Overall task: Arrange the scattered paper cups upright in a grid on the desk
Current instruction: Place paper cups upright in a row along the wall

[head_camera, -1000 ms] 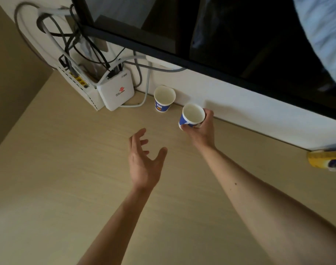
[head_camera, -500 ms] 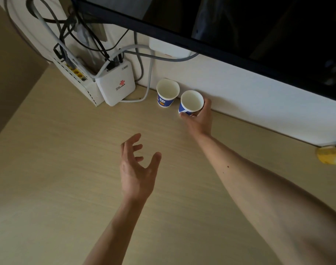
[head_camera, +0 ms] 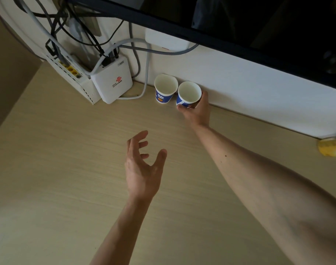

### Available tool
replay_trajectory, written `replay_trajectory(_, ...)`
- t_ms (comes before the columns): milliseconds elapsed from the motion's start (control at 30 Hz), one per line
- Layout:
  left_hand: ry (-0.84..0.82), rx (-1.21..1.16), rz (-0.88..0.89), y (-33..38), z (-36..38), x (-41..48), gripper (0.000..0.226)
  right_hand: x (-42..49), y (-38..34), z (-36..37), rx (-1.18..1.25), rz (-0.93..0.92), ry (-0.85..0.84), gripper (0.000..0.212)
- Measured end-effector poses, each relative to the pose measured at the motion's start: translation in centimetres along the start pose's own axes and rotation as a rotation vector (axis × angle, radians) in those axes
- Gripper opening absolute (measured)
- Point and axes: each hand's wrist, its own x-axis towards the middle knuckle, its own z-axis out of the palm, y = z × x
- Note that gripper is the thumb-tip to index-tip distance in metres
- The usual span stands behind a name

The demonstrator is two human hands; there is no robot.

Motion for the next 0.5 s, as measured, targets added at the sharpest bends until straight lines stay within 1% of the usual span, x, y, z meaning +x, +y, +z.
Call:
replay_trajectory(200,-0.007,0.008,0.012,0.1,-0.2,-0.3,0.061,-0.6,0.1,-0.6,0.014,0.02,-0.002,0.074)
replay_trajectory(333,-0.048,0.015,0.022,0.8,-0.3,-1.1,0.06,-3.5,-0.1,-2.9,0.002,0.075,0.029,0.079)
replay_trajectory(500,-0.136,0.026,0.009,2.7,0.0,-2.8,0.063,-9.4,-0.2,-7.3,0.088,0.149,0.038,0.073)
